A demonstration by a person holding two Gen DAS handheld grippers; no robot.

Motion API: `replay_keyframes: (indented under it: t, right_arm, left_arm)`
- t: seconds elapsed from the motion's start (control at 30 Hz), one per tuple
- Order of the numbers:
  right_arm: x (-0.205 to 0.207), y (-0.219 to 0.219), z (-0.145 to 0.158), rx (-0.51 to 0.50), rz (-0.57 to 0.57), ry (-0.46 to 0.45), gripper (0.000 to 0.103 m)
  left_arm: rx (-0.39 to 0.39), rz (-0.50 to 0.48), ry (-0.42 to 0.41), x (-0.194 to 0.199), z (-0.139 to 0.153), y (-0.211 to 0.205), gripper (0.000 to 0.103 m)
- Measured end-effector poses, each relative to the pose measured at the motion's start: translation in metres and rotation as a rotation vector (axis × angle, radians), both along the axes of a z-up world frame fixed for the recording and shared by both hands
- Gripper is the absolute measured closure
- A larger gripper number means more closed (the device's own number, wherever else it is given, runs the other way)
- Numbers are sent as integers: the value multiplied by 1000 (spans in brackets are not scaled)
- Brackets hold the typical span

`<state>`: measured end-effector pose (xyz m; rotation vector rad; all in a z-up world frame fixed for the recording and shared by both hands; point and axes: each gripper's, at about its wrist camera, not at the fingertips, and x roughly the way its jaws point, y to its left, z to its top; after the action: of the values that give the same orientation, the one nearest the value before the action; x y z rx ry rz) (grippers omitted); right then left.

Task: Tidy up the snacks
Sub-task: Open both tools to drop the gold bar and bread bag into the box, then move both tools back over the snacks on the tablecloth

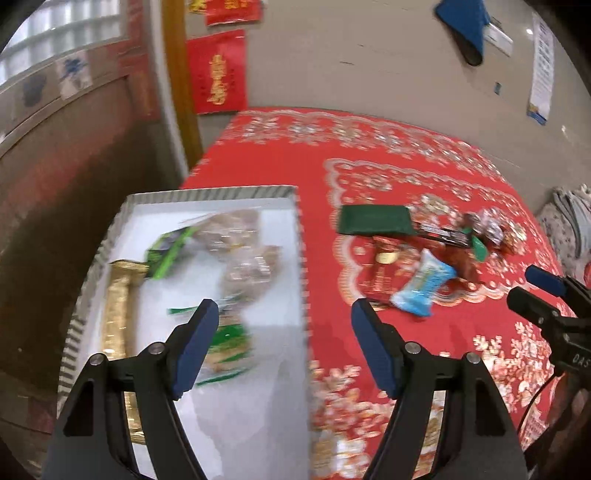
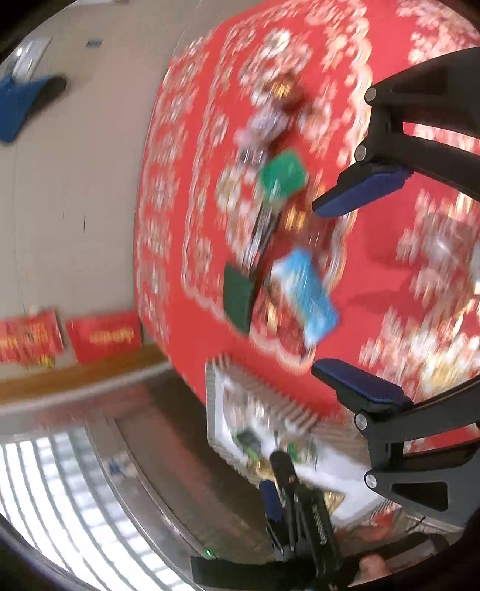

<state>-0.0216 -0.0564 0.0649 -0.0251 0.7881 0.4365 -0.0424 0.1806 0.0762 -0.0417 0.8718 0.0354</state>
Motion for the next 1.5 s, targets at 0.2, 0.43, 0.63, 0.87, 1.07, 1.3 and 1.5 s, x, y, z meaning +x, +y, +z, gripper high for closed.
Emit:
replay_keyframes:
  t: [0.2, 0.43, 0.63, 0.87, 1.07, 1.3, 1.5]
  right_arm:
    - [0, -61, -10, -5, -99, 24, 21]
    - [-8, -105, -20, 29, -164, 41, 21]
    - [-9, -129, -20, 42, -195, 37, 21]
    - [-5, -147, -25, 48, -237, 52, 20]
    - [-2, -150, -31, 63, -241, 75, 20]
    - [6, -155, -32, 63, -256, 71, 20]
    - [35, -168, -35, 68, -325, 107, 20]
  left_arm:
    - [4, -56, 30, 12, -4, -38, 29]
    - [23, -137, 91, 30, -19, -84, 29]
    - [-6, -198, 146, 45, -31, -109, 29]
    - [30, -254, 193, 63, -44, -129, 29]
    - [40, -314, 235, 74, -56, -140, 29]
    - [53, -354, 255, 78, -63, -153, 29]
    - [27, -381, 269, 76, -63, -161, 29]
